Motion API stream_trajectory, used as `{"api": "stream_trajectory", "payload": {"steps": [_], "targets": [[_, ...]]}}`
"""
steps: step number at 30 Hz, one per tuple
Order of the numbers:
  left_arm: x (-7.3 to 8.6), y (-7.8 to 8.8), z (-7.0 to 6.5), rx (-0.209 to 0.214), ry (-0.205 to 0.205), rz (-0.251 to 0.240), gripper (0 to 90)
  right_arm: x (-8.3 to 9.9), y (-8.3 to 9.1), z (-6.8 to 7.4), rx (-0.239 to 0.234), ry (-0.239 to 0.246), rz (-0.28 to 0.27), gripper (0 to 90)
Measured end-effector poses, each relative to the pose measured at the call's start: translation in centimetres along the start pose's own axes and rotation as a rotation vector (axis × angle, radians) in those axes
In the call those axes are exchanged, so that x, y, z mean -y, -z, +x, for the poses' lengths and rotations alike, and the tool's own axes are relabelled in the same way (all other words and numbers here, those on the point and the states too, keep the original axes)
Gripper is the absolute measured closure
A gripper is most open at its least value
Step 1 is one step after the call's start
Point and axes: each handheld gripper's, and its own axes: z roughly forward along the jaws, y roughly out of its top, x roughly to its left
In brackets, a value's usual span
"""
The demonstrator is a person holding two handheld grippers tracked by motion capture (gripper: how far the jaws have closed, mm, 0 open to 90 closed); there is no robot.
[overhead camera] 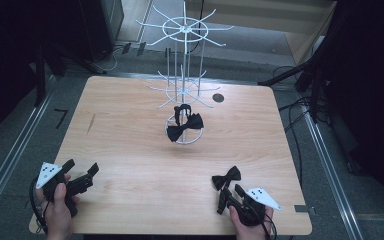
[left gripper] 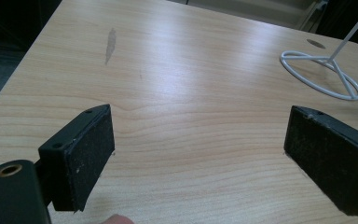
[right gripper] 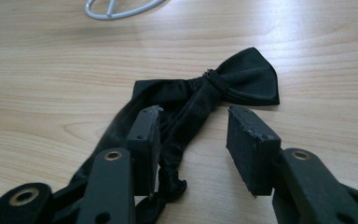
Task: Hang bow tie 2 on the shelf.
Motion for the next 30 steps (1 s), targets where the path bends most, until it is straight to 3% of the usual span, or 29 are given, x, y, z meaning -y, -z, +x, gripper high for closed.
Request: {"api": "stream_trajectory", "payload": {"steps": [8, 15, 17, 19, 20, 21, 24, 30], "targets": [[0.0, 0.0, 0.0, 0.0, -0.003, 0.002, 9.3, 0.1, 0.0, 0.6, -0.019, 0.018, 0.004, 54.0], [0.0, 0.0, 0.0, -0.001, -0.003, 0.002, 9.3, 0.2, -0.7, 1.6, 0.029, 0.095, 0.087, 51.3], [0.0, 0.0, 0.0, 0.0, -0.004, 0.003, 9.3, 0.2, -0.7, 2.0, 0.059, 0.129, 0.093, 55.2], [0.0, 0.0, 0.0, 0.001, -0.004, 0.002, 9.3, 0.2, -0.7, 1.9, 0.068, 0.127, 0.092, 59.3], [0.0, 0.0, 0.0, 0.001, -0.003, 0.002, 9.3, 0.2, -0.6, 1.8, 0.077, 0.111, 0.087, 64.2], [0.0, 0.0, 0.0, 0.003, -0.002, 0.003, 9.3, 0.2, -0.5, 1.5, 0.095, 0.091, 0.081, 75.3], [0.0, 0.0, 0.0, 0.005, -0.002, 0.004, 9.3, 0.3, -0.2, 1.2, 0.099, 0.076, 0.084, 82.7], [0.0, 0.0, 0.0, 0.006, 0.004, 0.003, 9.3, 0.2, 0.4, 0.8, 0.134, 0.08, 0.044, 84.9]]}}
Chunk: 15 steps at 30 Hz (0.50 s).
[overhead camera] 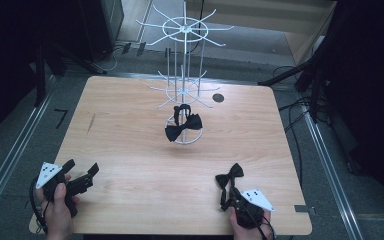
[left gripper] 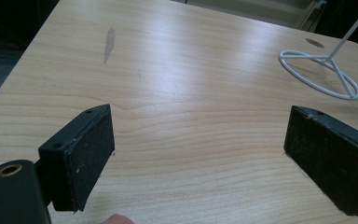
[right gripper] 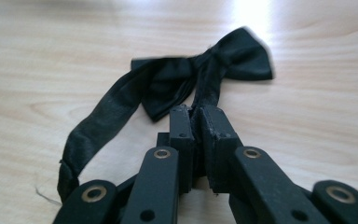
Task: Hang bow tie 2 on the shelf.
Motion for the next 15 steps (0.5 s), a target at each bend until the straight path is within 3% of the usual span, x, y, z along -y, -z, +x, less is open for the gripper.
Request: {"api": "stream_trajectory", "payload": {"steps": [6, 9, 15], "targets": [[0.0, 0.0, 0.0, 0.0, -0.005, 0.003, 9.3, -0.8, 1.2, -1.1, 0.063, 0.025, -0.09, 85.0], [0.0, 0.0, 0.0, 0.0, -0.005, 0.003, 9.3, -1.3, 1.6, -1.3, 0.058, 0.035, -0.11, 85.0], [0.0, 0.0, 0.0, -0.003, -0.008, 0.003, 9.3, -2.9, 2.2, -1.5, 0.019, 0.011, -0.153, 85.0]]}}
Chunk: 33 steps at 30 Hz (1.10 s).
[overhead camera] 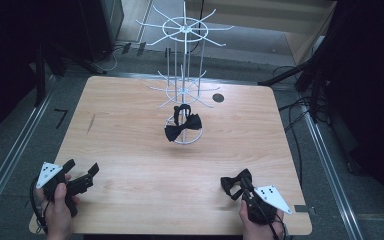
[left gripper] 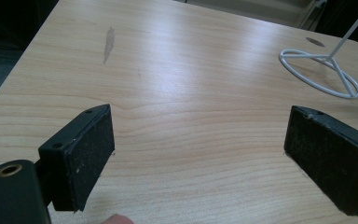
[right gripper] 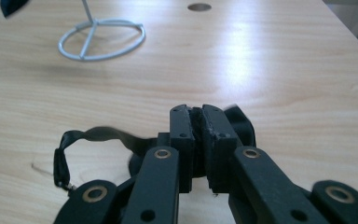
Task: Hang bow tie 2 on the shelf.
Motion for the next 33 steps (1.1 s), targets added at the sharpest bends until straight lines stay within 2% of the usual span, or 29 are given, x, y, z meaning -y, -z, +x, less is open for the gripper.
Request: {"api": "stream_trajectory", "payload": {"steps": [12, 23, 33], "targets": [[0.0, 0.0, 0.0, 0.002, 0.001, 0.002, 9.3, -3.0, -0.4, 1.0, -0.061, 0.002, -0.052, 85.0], [0.0, 0.0, 0.0, 0.0, 0.001, 0.001, 9.3, -6.1, -1.4, 2.5, -0.107, 0.06, -0.08, 85.0], [0.0, 0.0, 0.0, 0.006, 0.003, 0.002, 9.3, -8.3, -2.7, 3.7, -0.151, 0.078, -0.09, 84.9]]}}
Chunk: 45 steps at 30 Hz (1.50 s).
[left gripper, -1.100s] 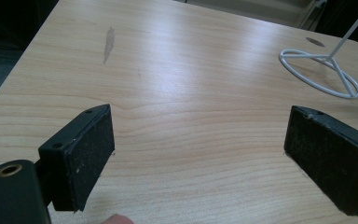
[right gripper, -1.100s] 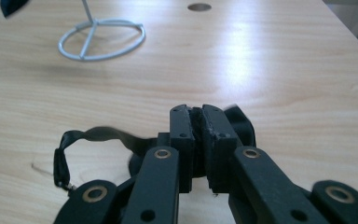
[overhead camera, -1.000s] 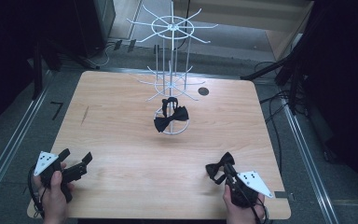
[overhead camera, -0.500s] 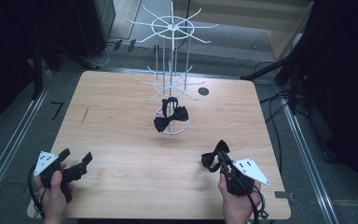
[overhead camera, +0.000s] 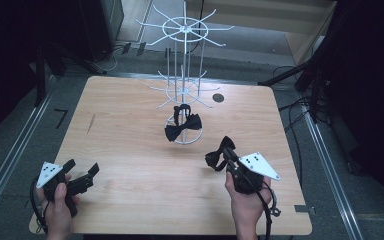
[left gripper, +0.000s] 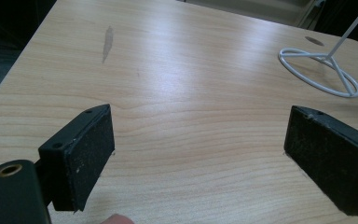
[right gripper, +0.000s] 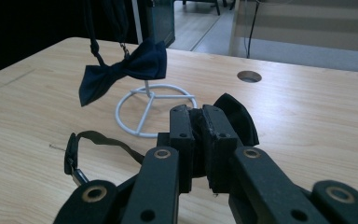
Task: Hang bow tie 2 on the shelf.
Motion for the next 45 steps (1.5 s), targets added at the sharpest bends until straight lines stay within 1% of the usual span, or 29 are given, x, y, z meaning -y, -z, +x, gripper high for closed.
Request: {"api": "stream_trajectory", "payload": {"steps": [1, 8, 11, 12, 17, 19, 22, 25, 32, 37, 45], "targets": [[0.0, 0.0, 0.0, -0.001, -0.001, 0.001, 9.3, -0.3, -0.4, 0.1, -0.003, -0.009, 0.002, 84.9], [0.0, 0.0, 0.0, 0.0, -0.002, 0.0, 9.3, -1.4, -1.1, 0.1, -0.006, -0.005, -0.005, 84.9], [0.0, 0.0, 0.0, -0.003, -0.005, 0.001, 9.3, -2.4, -1.3, 0.1, -0.005, 0.004, -0.019, 84.9], [0.0, 0.0, 0.0, -0.003, -0.005, 0.001, 9.3, -2.4, -1.3, 0.1, -0.005, 0.004, -0.019, 84.9], [0.0, 0.0, 0.0, -0.004, -0.004, 0.001, 9.4, -3.6, -1.8, 0.1, 0.002, 0.017, -0.031, 84.9], [0.0, 0.0, 0.0, -0.004, -0.004, 0.0, 9.3, -3.8, -1.9, 0.1, 0.002, 0.013, -0.033, 84.9], [0.0, 0.0, 0.0, -0.002, 0.0, -0.001, 9.3, -4.4, -2.3, 0.1, 0.003, 0.018, -0.044, 84.9], [0.0, 0.0, 0.0, -0.002, -0.002, 0.0, 9.3, -4.6, -2.5, 0.1, 0.004, 0.021, -0.049, 84.9], [0.0, 0.0, 0.0, -0.003, -0.002, 0.0, 9.3, -5.2, -3.2, 0.2, 0.001, 0.009, -0.064, 84.9], [0.0, 0.0, 0.0, -0.003, -0.005, 0.002, 9.3, -6.1, -3.7, 0.2, 0.008, 0.012, -0.08, 84.9], [0.0, 0.0, 0.0, -0.001, -0.006, 0.0, 9.3, -7.0, -4.3, 0.1, 0.013, 0.014, -0.086, 84.9]]}}
